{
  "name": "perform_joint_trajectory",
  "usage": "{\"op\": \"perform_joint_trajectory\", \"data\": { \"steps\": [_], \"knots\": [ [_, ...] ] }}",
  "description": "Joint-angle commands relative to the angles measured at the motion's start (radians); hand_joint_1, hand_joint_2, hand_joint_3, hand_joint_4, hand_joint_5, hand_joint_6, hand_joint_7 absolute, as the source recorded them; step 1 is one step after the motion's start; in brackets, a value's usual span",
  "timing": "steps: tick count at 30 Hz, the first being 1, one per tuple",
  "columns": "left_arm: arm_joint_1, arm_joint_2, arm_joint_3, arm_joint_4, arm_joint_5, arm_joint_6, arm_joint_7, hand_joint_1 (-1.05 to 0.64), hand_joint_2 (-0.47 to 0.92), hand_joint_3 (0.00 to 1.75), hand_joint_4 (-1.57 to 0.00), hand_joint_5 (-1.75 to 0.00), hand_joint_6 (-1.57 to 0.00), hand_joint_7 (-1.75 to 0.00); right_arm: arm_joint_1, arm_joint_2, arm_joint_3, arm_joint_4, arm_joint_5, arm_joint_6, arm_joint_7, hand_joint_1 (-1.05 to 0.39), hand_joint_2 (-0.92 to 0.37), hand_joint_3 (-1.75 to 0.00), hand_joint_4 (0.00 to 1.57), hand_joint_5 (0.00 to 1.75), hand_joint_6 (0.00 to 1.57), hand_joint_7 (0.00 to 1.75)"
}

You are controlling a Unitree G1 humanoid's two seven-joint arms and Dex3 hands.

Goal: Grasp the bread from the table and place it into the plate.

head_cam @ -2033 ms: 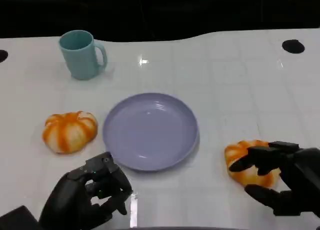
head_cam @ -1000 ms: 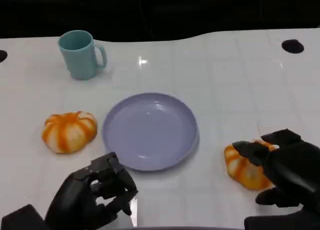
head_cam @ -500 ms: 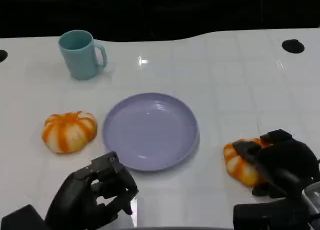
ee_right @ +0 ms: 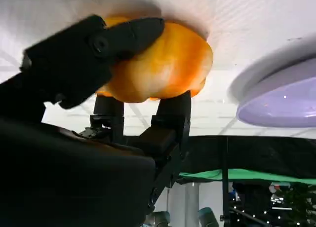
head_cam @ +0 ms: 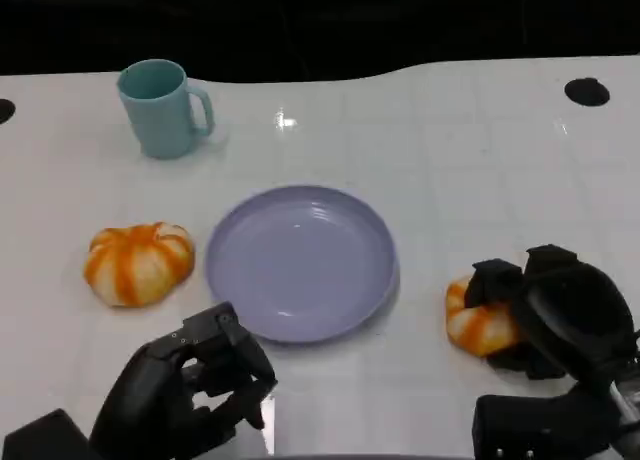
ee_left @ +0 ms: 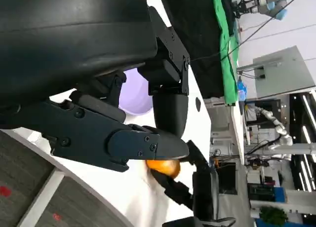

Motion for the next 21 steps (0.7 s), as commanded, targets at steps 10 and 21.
{"op": "perform_joint_trajectory", "data": {
  "steps": [10,21],
  "knots": [
    [0.01,0.005,0.001,-0.009,0.009,-0.004,0.015,-0.51,0.92,0.31,-0.67,-1.75,-0.57,-1.57,-0.057,0.014,-0.015,-0.008,0.085,-0.117,-0.101,-0.1,-0.35,-1.22,0.94,1.75,0.77,1.65],
    [0.03,0.003,-0.016,-0.038,0.017,0.019,0.025,-0.5,0.92,0.32,-0.68,-1.75,-0.59,-1.58,-0.126,0.08,-0.025,-0.019,0.242,-0.254,0.003,-0.14,-0.23,-1.4,0.96,1.75,0.79,1.62]
  ]
}}
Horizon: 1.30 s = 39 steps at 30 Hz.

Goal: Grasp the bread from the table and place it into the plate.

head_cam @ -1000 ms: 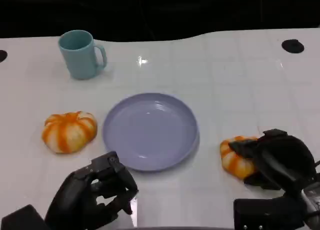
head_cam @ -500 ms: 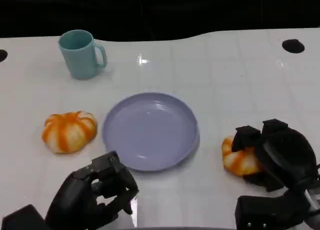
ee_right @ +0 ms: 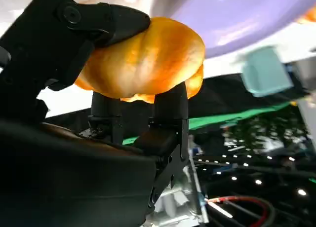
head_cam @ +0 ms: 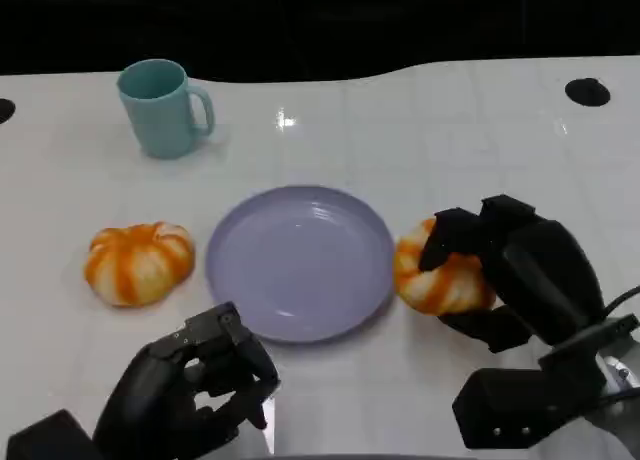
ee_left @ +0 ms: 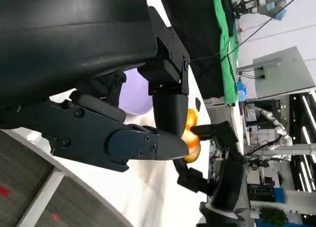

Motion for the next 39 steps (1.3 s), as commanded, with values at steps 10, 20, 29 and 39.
{"op": "perform_joint_trajectory", "data": {
  "steps": [10,20,29,39],
  "knots": [
    [0.021,0.005,-0.018,-0.013,0.01,-0.011,0.011,-0.53,0.92,0.3,-0.67,-1.75,-0.58,-1.57,-0.147,0.123,0.011,0.073,0.058,0.003,0.109,-0.16,-0.28,-1.42,0.95,1.75,0.77,1.64],
    [0.036,0.006,-0.031,-0.036,0.018,-0.008,0.018,-0.54,0.92,0.3,-0.7,-1.75,-0.61,-1.57,-0.309,0.24,0.056,0.293,0.05,0.025,0.111,-0.15,-0.28,-1.35,0.94,1.75,0.74,1.67],
    [0.039,0.005,-0.039,-0.041,0.019,-0.007,0.018,-0.53,0.92,0.3,-0.7,-1.75,-0.61,-1.57,-0.418,0.314,0.075,0.482,0.075,0.061,0.184,-0.19,-0.48,-0.96,0.76,1.47,0.83,0.82],
    [0.034,0.007,-0.041,-0.034,0.036,-0.025,0.019,-0.55,0.92,0.31,-0.7,-1.75,-0.6,-1.57,-0.414,0.264,0.125,0.366,0.049,0.242,0.462,-0.73,-0.92,-0.37,0.01,0.37,0.2,0.0]
  ]
}}
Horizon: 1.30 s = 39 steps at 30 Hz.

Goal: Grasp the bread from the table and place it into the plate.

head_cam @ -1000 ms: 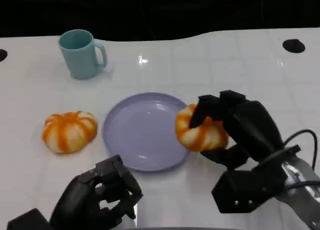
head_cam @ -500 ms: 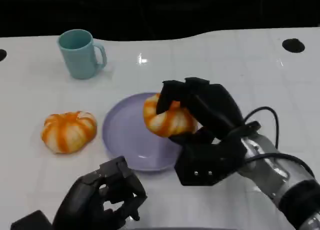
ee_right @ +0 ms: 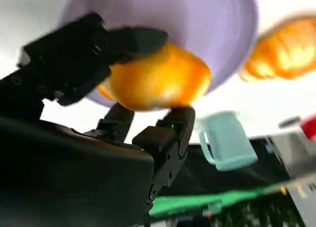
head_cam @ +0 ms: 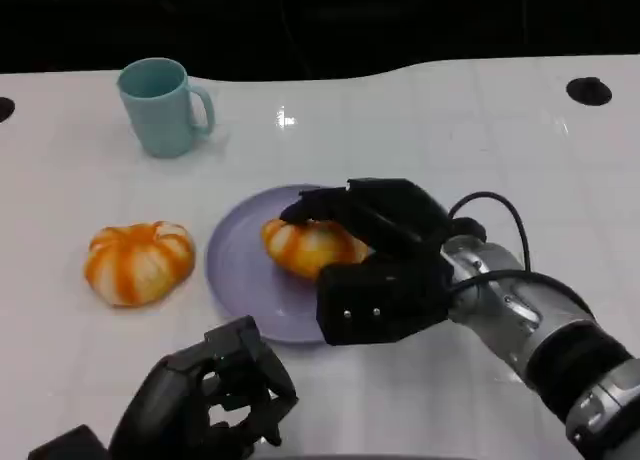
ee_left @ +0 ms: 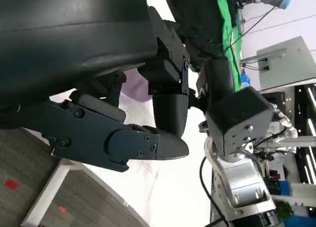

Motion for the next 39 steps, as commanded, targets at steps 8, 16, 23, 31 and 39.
{"op": "perform_joint_trajectory", "data": {
  "steps": [8,16,23,31,39],
  "knots": [
    [0.002,0.007,-0.002,0.0,-0.001,-0.018,0.004,-0.54,0.92,0.31,-0.69,-1.75,-0.6,-1.56,0.067,-0.091,-0.005,-0.229,0.022,0.093,0.173,-0.77,-0.92,-0.4,0.0,0.31,0.13,0.0],
    [0.003,0.003,-0.003,-0.002,-0.003,-0.012,0.007,-0.54,0.92,0.31,-0.68,-1.75,-0.6,-1.55,0.194,-0.194,-0.064,-0.428,0.101,0.022,0.212,-0.71,-0.92,-0.34,0.07,0.41,0.18,0.02],
    [-0.003,0.0,-0.001,0.011,-0.002,-0.023,0.006,-0.53,0.92,0.32,-0.68,-1.75,-0.6,-1.56,0.357,-0.253,-0.122,-0.596,0.137,-0.071,0.14,-0.61,-0.92,-0.21,0.23,0.57,0.36,0.11],
    [-0.01,-0.001,0.002,0.021,-0.006,-0.021,0.004,-0.55,0.92,0.31,-0.69,-1.75,-0.6,-1.57,0.546,-0.295,-0.211,-0.729,0.16,-0.204,0.037,-0.42,-0.92,-0.09,0.48,0.81,0.64,0.23],
    [-0.018,0.002,0.008,0.032,-0.019,-0.024,-0.006,-0.54,0.92,0.31,-0.7,-1.75,-0.61,-1.57,0.663,-0.329,-0.293,-0.779,0.193,-0.277,0.003,-0.19,-0.88,-0.07,0.74,1.07,0.95,0.45]
  ]
}}
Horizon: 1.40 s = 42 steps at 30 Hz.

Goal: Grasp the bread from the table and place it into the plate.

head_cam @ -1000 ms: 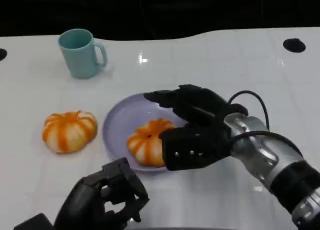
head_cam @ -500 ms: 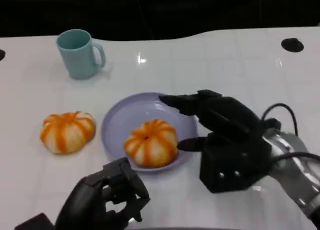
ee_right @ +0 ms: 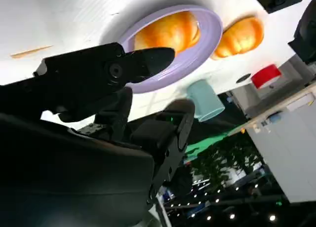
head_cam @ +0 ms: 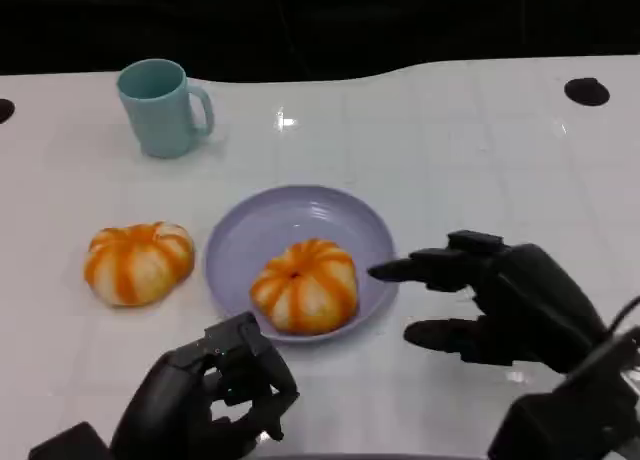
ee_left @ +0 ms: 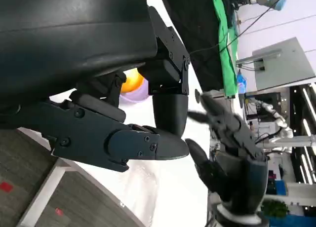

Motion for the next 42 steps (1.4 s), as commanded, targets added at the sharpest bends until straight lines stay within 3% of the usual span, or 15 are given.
{"op": "perform_joint_trajectory", "data": {
  "steps": [1,4,7,11,21,42],
  "knots": [
    [-0.002,0.012,0.006,0.009,-0.014,-0.01,-0.007,-0.54,0.92,0.31,-0.7,-1.75,-0.61,-1.57,0.054,-0.034,-0.055,-0.015,0.053,-0.057,-0.016,-0.15,-0.81,-0.19,0.75,1.16,0.96,0.57],
    [-0.001,0.013,0.009,0.008,-0.018,-0.002,-0.006,-0.52,0.92,0.31,-0.7,-1.75,-0.6,-1.57,0.096,-0.041,-0.08,-0.028,0.059,-0.074,-0.025,-0.09,-0.37,-1.01,0.72,1.47,0.84,1.0],
    [-0.001,0.016,0.012,0.008,-0.022,0.002,-0.005,-0.52,0.92,0.31,-0.7,-1.75,-0.6,-1.56,0.139,-0.044,-0.096,-0.062,0.054,-0.073,-0.024,-0.09,-0.29,-1.15,0.7,1.66,0.73,1.27],
    [-0.003,0.021,0.016,0.013,-0.016,-0.005,-0.001,-0.54,0.92,0.31,-0.69,-1.75,-0.6,-1.55,0.194,-0.048,-0.116,-0.098,0.054,-0.087,-0.031,-0.07,-0.25,-1.21,0.69,1.74,0.64,1.46],
    [-0.011,0.027,0.022,0.027,-0.028,-0.006,-0.008,-0.54,0.92,0.3,-0.68,-1.75,-0.6,-1.54,0.304,-0.051,-0.14,-0.183,0.028,-0.048,-0.013,-0.11,-0.26,-1.22,0.7,1.75,0.6,1.52],
    [-0.02,0.039,0.053,0.066,-0.053,-0.032,-0.034,-0.53,0.92,0.3,-0.65,-1.75,-0.6,-1.52,0.255,-0.026,-0.117,-0.036,-0.061,-0.089,-0.15,-0.1,-0.23,-1.2,0.72,1.74,0.65,1.49]
  ]
}}
